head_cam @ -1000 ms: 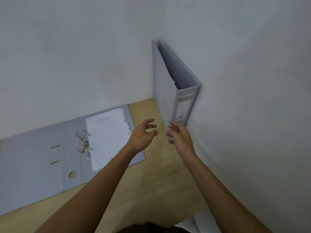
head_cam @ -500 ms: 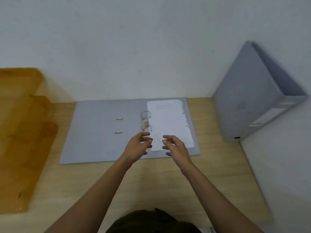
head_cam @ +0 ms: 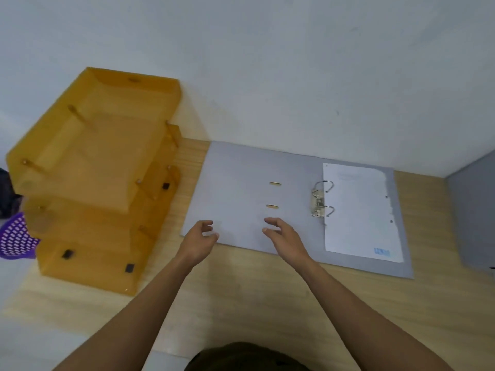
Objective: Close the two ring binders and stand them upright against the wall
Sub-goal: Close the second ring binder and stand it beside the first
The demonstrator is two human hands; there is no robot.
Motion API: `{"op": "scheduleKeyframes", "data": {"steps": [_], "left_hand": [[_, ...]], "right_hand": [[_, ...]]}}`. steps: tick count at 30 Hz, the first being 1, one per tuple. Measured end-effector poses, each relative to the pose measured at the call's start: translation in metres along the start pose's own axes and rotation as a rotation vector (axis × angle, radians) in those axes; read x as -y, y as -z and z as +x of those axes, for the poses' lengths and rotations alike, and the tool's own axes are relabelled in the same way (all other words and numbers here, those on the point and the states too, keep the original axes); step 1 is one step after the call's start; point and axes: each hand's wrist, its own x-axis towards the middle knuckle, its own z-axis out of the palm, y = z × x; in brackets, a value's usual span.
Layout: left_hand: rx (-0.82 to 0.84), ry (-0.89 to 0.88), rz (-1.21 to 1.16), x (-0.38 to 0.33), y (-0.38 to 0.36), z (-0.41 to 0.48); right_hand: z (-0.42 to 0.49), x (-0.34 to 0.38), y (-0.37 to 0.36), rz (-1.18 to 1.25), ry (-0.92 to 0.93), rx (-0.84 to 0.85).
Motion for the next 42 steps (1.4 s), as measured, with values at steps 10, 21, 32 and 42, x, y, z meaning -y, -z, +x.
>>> {"op": "scheduleKeyframes", "data": {"steps": [10, 21, 32, 42], "left_hand": [[-0.119, 0.086, 0.032, 0.029, 0.035, 0.058], [-0.084, -0.189, -0.063, -0.004, 0.05, 0.034], [-0.16, -0.468, -0.001, -0.056, 0.07, -0.049], [0.287, -0.525, -0.271, -0.108, 0.014, -0.074]], "right_hand": [[0.019, -0.029, -0.032, -0.538, 0.068, 0.136], [0.008, 0.026, -0.032, -0.19, 0.087, 0.131], [-0.021, 0.107, -0.028, -0.08, 0.336, 0.124], [-0.058, 0.121, 0.013, 0.123, 0.39, 0.076]]}}
